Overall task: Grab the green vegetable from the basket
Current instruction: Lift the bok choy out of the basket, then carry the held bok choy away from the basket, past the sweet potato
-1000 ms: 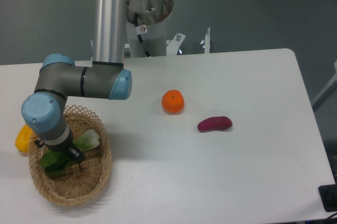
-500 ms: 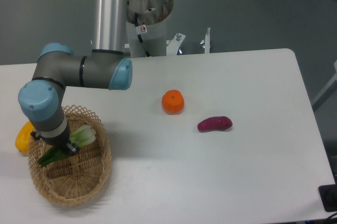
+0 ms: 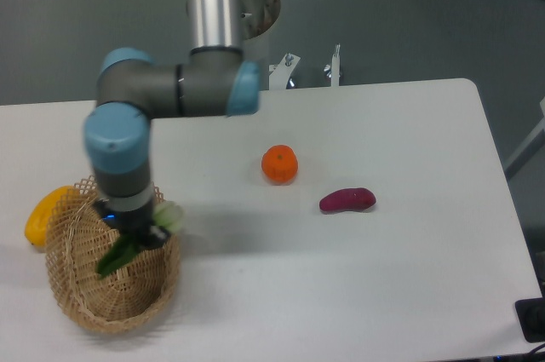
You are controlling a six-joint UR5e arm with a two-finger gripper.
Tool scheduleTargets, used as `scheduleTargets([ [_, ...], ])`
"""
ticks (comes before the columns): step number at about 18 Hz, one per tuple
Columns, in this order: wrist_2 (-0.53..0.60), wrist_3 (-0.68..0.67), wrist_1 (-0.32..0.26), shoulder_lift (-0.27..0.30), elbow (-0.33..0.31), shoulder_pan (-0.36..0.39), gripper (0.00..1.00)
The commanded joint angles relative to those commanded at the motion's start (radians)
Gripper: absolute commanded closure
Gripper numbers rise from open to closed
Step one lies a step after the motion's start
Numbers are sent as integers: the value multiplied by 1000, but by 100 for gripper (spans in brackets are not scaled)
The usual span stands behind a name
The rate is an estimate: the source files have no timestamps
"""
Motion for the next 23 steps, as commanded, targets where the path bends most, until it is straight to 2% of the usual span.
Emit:
scheduleTargets([
  [6,70,218,-6,12,-6,186,72],
  [11,72,374,-9,14,-8,348,71],
  [13,74,478,-26,9,-3,407,70],
  [19,110,679,-31,0,-2,528,70],
  [23,107,709,-37,-6,11,551,70],
])
